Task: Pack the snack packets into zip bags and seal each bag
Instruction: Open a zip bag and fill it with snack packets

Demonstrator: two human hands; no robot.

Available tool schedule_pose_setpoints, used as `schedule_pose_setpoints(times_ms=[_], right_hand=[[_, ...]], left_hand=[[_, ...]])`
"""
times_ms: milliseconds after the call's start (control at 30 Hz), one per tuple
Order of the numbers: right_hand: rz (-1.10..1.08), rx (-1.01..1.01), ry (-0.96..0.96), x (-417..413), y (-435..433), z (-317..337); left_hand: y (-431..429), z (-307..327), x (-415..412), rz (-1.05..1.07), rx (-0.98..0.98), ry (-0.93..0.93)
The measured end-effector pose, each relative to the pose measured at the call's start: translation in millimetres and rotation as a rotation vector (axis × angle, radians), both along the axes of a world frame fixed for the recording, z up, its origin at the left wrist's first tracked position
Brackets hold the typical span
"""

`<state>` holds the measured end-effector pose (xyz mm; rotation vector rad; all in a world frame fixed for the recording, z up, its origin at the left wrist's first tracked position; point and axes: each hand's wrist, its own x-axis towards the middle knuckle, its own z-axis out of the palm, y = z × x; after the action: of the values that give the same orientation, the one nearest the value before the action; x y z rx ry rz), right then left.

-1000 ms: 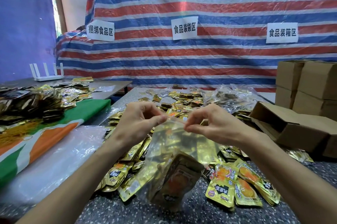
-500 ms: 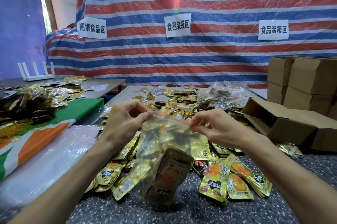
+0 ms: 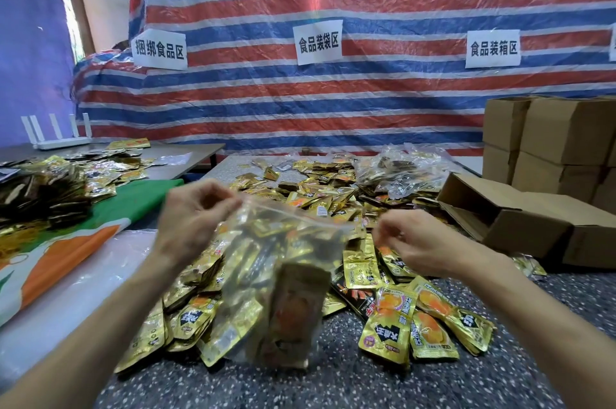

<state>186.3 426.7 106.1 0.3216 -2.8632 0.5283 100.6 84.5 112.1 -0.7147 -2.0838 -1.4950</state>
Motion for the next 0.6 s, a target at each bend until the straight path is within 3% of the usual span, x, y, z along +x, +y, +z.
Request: schedule_pose_setpoints(times_ms=[133, 300, 467, 600], right_hand=[[-0.162, -0.089, -0.083, 30.0, 56.3, -26.8], [-0.141, -0.173, 0.014, 16.3, 26.7, -42.6], [0.022, -0.328, 0.016, -13.2, -38.6, -40.4], [0.08, -0.569, -0.102, -31.1, -75.0, -40.0]], left_hand=[[-82.0, 8.4, -24.5, 0.082, 0.249, -0.081], [-63.8, 7.3, -20.3, -0.07, -0.051, -0.16], [-30.3, 17.2, -5.5, -0.218, 0.022, -0.248], [-5.6, 25.4, 10.0, -0.353, 0.072, -0.272]])
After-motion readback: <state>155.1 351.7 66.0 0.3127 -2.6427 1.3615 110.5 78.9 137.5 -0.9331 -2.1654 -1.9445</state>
